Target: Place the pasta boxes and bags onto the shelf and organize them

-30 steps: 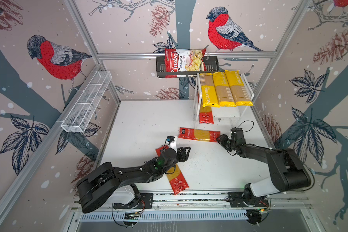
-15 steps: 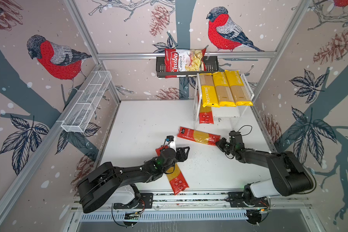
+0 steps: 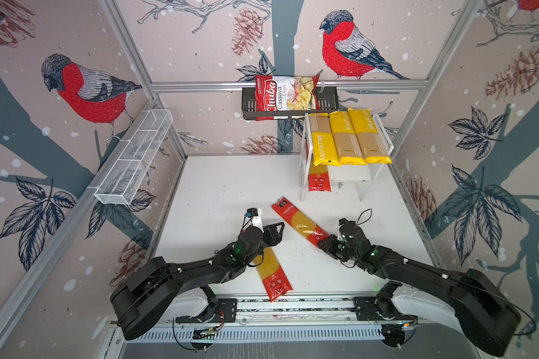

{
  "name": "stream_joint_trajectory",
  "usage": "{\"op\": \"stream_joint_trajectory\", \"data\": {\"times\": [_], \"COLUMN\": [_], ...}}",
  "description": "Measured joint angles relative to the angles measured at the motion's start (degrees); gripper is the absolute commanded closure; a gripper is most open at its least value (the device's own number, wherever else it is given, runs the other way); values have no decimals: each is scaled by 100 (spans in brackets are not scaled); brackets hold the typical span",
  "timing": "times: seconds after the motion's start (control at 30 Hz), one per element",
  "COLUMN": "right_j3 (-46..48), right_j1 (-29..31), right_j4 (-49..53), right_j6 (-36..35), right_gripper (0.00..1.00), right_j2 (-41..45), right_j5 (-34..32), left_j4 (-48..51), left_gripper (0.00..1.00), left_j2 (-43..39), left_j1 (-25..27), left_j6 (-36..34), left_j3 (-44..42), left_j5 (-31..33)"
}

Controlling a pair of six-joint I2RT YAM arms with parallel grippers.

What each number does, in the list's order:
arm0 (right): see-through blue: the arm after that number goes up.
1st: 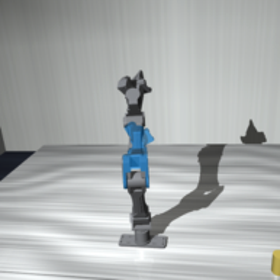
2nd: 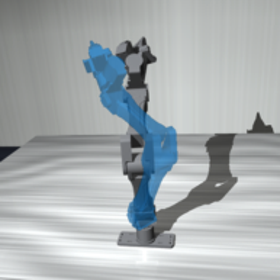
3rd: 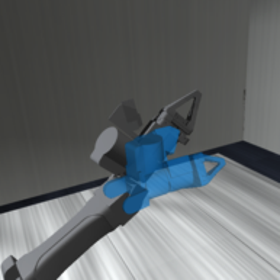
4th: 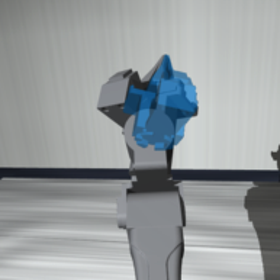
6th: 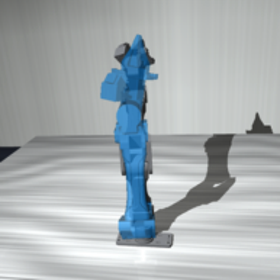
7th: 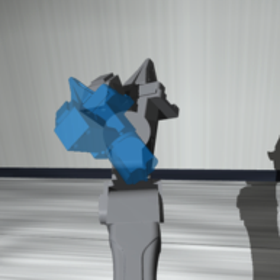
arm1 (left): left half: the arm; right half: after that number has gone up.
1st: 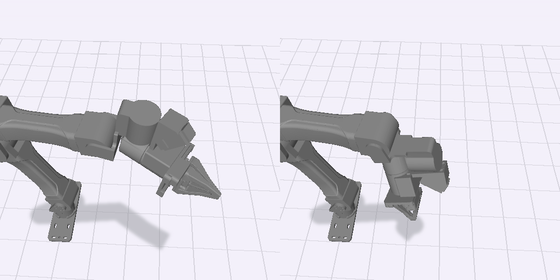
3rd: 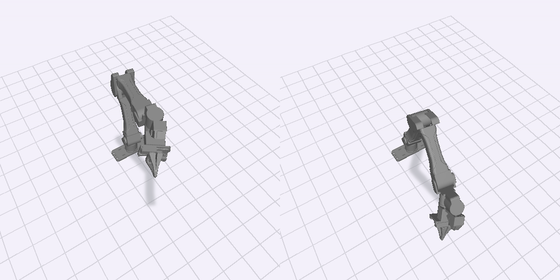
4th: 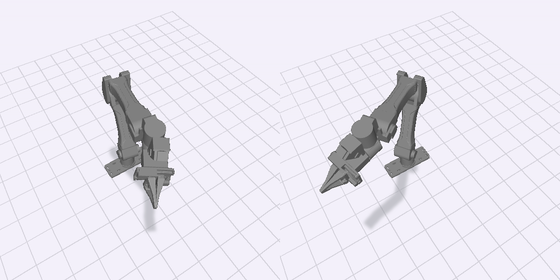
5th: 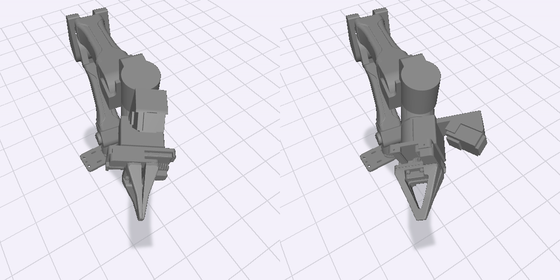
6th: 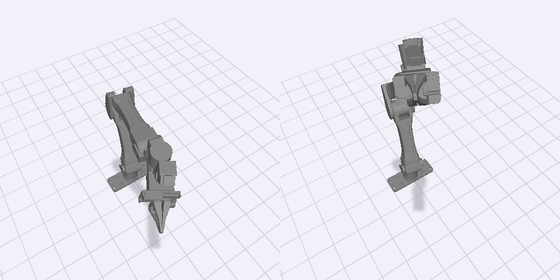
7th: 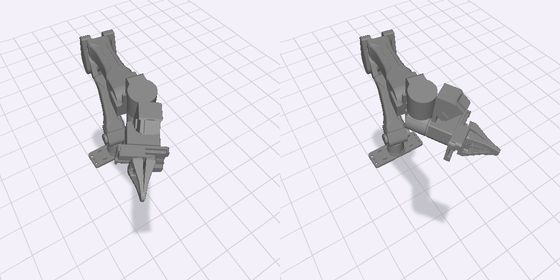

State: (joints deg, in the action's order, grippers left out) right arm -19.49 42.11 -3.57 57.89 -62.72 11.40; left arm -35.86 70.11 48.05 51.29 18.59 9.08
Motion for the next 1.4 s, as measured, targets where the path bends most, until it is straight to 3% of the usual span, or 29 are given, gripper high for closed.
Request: {"op": "stream_joint_trajectory", "data": {"times": [0.17, 0.33, 0.53, 0.83, 1.07, 1.17, 1.4], "right_j3": [-717, -1073, -1276, -857, -811, -938, -719], "right_j1": [-81, -428, -286, 651, 1316, 1034, -435], "right_j4": [579, 732, 518, -74, 264, 575, 313], "right_j6": [-782, -1405, -1709, -1495, -1145, -1165, -1309], "right_gripper": [65, 65, 69, 72, 72, 71, 67], "right_j2": [48, -343, -1185, -1473, -1154, -730, -426], "right_j5": [-212, -629, -820, -979, -850, -761, -42], "left_j4": [46, 15, -120, -118, -101, -37, 245], "left_gripper": [39, 39, 39, 39, 39, 38, 35], "left_j2": [133, 507, 789, 734, 756, 693, 988], "left_j1": [-4, 46, 181, 192, 129, 83, -31], "left_j6": [92, 129, 221, 269, 269, 260, 90], "left_j3": [7, 138, 229, 232, 238, 260, 675], "left_j5": [-13, -280, -446, -431, -431, -431, -605]}}
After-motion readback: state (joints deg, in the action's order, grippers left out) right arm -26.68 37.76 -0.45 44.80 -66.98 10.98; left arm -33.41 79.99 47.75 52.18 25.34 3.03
